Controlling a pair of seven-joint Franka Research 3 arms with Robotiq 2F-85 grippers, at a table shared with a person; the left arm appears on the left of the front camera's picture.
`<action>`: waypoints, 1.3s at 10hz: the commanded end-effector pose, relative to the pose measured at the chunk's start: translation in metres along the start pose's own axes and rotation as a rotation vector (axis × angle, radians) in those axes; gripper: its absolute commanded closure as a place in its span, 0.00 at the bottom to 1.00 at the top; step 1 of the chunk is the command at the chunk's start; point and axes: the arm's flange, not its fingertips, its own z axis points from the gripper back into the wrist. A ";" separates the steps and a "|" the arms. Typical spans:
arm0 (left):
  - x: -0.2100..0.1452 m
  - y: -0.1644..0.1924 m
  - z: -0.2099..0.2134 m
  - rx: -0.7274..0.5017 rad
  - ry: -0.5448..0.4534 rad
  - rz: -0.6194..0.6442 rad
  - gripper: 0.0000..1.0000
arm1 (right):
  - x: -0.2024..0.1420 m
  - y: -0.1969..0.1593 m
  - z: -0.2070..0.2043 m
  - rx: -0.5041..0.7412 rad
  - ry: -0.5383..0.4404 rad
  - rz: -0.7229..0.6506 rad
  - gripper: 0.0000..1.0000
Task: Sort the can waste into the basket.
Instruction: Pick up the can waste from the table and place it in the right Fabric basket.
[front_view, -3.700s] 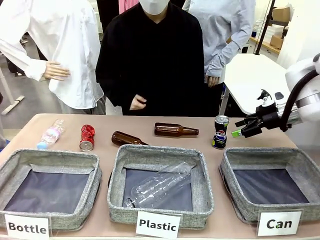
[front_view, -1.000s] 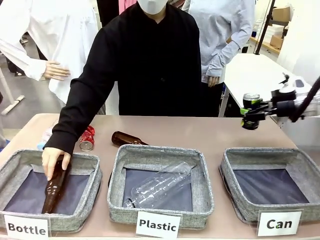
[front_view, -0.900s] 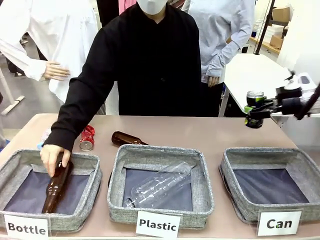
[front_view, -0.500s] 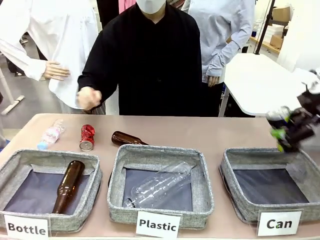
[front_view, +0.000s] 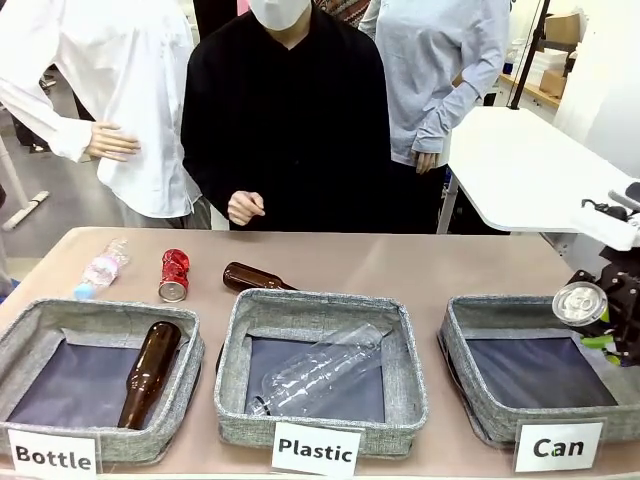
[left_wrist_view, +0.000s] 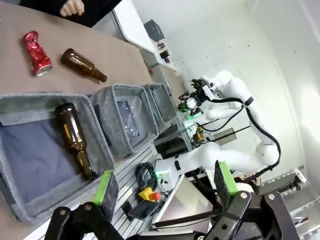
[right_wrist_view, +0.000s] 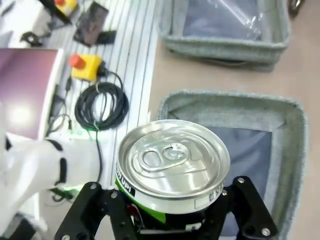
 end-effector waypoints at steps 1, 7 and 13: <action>0.005 -0.001 0.005 -0.053 -0.063 0.052 0.00 | 0.005 -0.007 -0.013 -0.022 0.058 -0.038 1.00; 0.005 -0.001 0.005 -0.053 -0.063 0.052 0.00 | -0.002 -0.028 -0.013 -0.009 0.079 -0.084 0.49; 0.005 -0.001 0.005 -0.053 -0.063 0.052 0.00 | -0.007 -0.041 -0.006 -0.012 0.068 -0.101 0.10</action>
